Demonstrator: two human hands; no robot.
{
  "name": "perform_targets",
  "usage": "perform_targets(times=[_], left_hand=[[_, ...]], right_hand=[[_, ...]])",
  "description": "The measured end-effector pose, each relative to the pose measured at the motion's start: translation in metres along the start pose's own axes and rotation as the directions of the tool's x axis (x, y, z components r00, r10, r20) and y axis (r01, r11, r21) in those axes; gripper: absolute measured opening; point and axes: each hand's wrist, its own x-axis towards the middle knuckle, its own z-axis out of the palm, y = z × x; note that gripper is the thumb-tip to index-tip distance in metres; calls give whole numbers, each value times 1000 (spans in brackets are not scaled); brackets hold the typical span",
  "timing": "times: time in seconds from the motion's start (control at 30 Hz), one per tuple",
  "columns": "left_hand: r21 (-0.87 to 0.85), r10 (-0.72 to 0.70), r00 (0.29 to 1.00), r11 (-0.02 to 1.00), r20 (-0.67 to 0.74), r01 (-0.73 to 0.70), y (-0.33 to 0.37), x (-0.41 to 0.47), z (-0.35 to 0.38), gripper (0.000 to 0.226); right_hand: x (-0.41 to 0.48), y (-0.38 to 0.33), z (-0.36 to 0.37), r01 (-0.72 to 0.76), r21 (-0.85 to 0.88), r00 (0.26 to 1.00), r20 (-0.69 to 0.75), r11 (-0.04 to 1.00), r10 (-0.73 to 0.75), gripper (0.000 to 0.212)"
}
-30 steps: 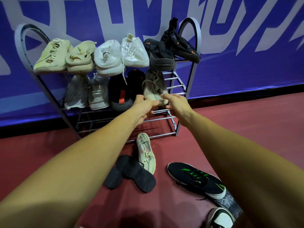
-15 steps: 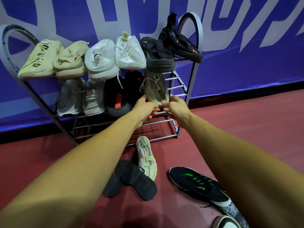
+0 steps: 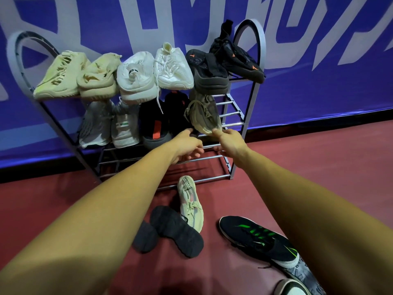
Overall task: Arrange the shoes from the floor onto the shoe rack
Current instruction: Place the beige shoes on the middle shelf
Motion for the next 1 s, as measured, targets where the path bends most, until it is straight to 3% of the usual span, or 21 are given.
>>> perform_targets(times=[0.3,0.5,0.6,0.73,0.87,1.0], left_hand=[[81,15,1000,997,-3,-15,-13,-28,-7,80],[182,15,1000,983,14,-18,-25,-50,-4,70],[246,-37,999,969,38,26,-40,-54,-3,64],[378,-71,997,924,19,59,-57,-53,-11,53],[513,-84,996,857,39,52,-69,-47,-13,22],[582,-120,990,811,74,55,-86,-32,-11,32]], right_hand=[[-34,11,-1,40,-224,997,73,974,-24,40],[-52,23,3,99,-466,989,141,879,-37,32],[-52,27,7,116,-534,984,175,837,-25,41],[-49,31,16,151,-633,975,223,760,-8,45],[-45,40,28,179,-681,964,265,710,12,48],[-36,57,41,186,-709,954,296,680,48,46]])
